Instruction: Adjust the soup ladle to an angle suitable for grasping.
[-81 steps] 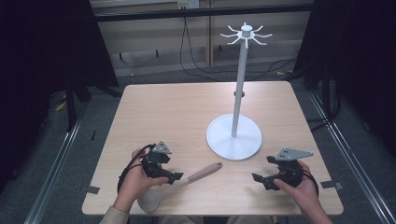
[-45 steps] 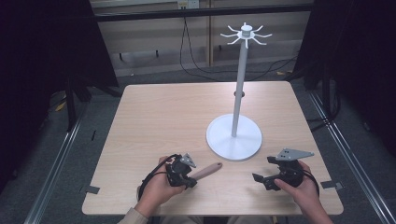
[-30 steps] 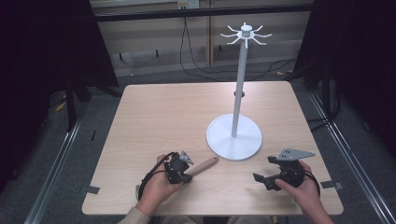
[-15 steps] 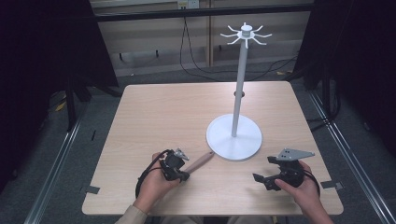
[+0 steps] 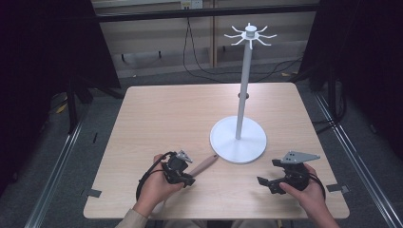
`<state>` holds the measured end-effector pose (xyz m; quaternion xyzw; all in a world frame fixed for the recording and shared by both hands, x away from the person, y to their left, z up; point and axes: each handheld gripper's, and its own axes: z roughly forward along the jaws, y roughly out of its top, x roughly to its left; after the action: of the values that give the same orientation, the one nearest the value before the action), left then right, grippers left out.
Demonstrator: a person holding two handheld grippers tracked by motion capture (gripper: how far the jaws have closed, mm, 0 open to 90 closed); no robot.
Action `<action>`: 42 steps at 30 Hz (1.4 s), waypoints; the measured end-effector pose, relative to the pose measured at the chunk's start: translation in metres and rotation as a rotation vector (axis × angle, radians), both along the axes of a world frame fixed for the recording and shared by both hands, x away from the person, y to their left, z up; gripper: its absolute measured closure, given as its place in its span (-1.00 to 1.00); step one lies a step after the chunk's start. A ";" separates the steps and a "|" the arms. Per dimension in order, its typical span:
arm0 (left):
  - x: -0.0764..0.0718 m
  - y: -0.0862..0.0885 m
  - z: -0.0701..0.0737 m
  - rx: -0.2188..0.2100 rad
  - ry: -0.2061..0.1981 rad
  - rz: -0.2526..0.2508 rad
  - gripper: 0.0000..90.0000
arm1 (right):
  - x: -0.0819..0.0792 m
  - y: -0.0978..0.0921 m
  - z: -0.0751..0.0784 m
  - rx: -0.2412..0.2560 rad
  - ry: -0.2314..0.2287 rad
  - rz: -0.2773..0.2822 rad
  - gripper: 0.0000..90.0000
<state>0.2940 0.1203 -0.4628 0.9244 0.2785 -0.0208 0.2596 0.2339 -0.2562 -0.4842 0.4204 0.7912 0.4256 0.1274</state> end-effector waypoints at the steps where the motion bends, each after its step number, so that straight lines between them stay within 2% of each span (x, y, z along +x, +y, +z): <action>1: 0.001 0.001 0.001 -0.008 -0.006 -0.002 0.70 | 0.000 0.000 0.000 0.001 0.001 0.001 -0.85; 9: 0.002 0.004 0.005 -0.030 -0.016 0.016 0.53 | 0.000 0.001 0.000 0.000 -0.001 0.006 -0.85; 15: 0.003 0.006 0.010 -0.027 -0.019 0.006 0.49 | 0.000 0.001 0.000 -0.001 -0.002 0.003 -0.85; 22: 0.003 0.010 0.015 -0.043 -0.049 0.033 0.38 | 0.000 0.000 0.000 0.000 -0.003 0.004 -0.85; 25: 0.004 0.012 0.014 -0.020 -0.066 0.039 0.34 | 0.000 0.001 0.000 0.000 -0.001 0.004 -0.85; 28: 0.005 0.012 0.012 -0.002 -0.065 0.037 0.34 | 0.000 0.001 0.000 0.000 0.000 0.006 -0.85; 33: 0.007 0.011 0.005 0.028 -0.044 0.035 0.33 | 0.000 0.001 0.000 0.001 -0.001 0.004 -0.85; 40: 0.007 0.011 -0.002 0.050 -0.019 0.043 0.35 | 0.001 0.000 0.000 0.001 -0.001 0.005 -0.85; 42: 0.008 0.011 -0.002 0.062 -0.017 0.029 0.38 | 0.001 0.000 0.000 0.001 -0.001 0.004 -0.85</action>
<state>0.3018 0.1309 -0.4651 0.9280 0.2903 -0.0003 0.2334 0.2345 -0.2560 -0.4841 0.4185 0.7918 0.4264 0.1267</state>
